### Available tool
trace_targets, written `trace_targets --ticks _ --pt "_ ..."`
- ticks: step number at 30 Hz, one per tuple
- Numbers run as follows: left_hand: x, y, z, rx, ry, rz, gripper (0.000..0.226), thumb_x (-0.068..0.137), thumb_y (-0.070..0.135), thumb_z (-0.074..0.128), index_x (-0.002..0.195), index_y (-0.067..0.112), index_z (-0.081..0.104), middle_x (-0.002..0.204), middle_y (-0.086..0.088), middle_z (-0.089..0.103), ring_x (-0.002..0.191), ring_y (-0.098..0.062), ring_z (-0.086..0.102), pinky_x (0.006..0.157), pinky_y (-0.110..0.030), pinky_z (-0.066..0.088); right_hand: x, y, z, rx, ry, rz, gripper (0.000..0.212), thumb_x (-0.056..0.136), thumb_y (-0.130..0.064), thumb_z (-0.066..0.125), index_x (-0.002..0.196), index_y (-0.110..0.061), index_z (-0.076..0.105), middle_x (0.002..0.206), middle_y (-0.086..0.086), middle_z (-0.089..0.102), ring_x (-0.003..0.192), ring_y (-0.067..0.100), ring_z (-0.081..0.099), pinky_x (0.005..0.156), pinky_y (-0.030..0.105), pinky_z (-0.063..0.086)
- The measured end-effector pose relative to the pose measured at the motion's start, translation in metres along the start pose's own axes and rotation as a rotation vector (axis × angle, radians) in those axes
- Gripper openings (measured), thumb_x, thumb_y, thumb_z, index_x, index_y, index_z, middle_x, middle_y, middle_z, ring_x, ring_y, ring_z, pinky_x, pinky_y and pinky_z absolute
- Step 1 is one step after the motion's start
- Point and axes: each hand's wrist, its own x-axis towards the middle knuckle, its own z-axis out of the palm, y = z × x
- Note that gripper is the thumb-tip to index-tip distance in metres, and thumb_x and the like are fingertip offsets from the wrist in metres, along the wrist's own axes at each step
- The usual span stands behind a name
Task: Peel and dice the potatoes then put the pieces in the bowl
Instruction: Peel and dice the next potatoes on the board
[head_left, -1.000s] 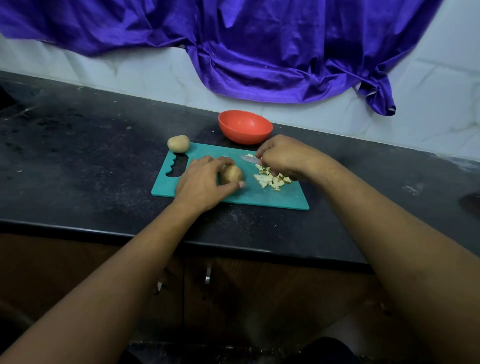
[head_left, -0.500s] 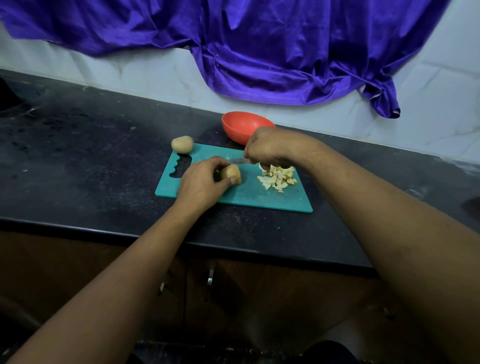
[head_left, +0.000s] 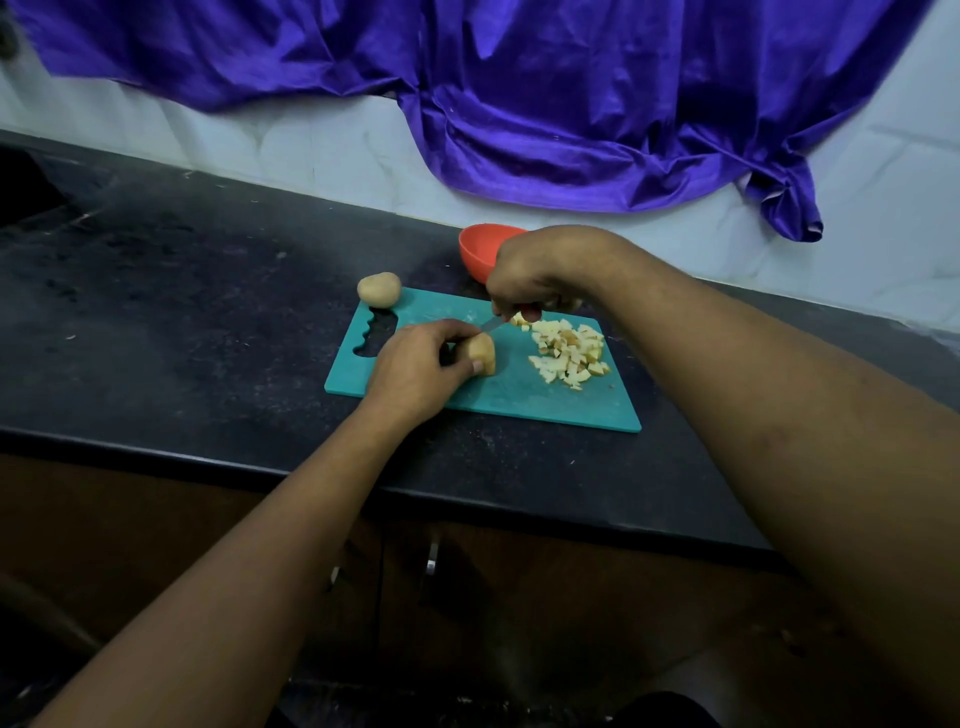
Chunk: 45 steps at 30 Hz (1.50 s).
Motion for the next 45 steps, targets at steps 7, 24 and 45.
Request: trace_targets --ticks 7,24,45 --pt "0.001 0.000 -0.002 0.008 -0.030 0.003 0.045 0.089 0.037 0.078 0.132 0.034 0.066 0.127 0.009 0.069 0.120 -0.014 0.059 0.105 -0.045 0.049 -0.010 -0.017 -0.005 -0.100 -0.020 -0.021 0.019 0.102 -0.011 0.054 0.111 0.000 0.068 0.092 0.012 0.057 0.067 0.019 0.050 0.053 0.025 0.038" --pt "0.000 0.003 0.001 0.068 -0.004 0.007 0.030 0.088 0.036 0.077 0.115 0.023 0.073 0.103 0.001 0.076 0.098 -0.017 0.068 0.087 -0.042 0.056 -0.022 -0.018 0.040 -0.098 0.266 -0.063 0.019 0.094 -0.022 0.060 0.079 -0.013 0.051 0.079 0.002 0.055 0.070 0.019 0.055 0.068 0.035 0.047" --pt "0.001 -0.002 0.001 0.024 0.018 0.045 0.047 0.085 0.031 0.082 0.131 0.025 0.070 0.127 0.006 0.072 0.115 -0.009 0.065 0.105 -0.034 0.049 -0.054 0.020 0.148 0.077 0.470 -0.042 0.056 0.101 -0.026 0.053 0.155 -0.026 0.041 0.114 0.007 0.063 0.102 0.027 0.061 0.077 0.040 0.049"
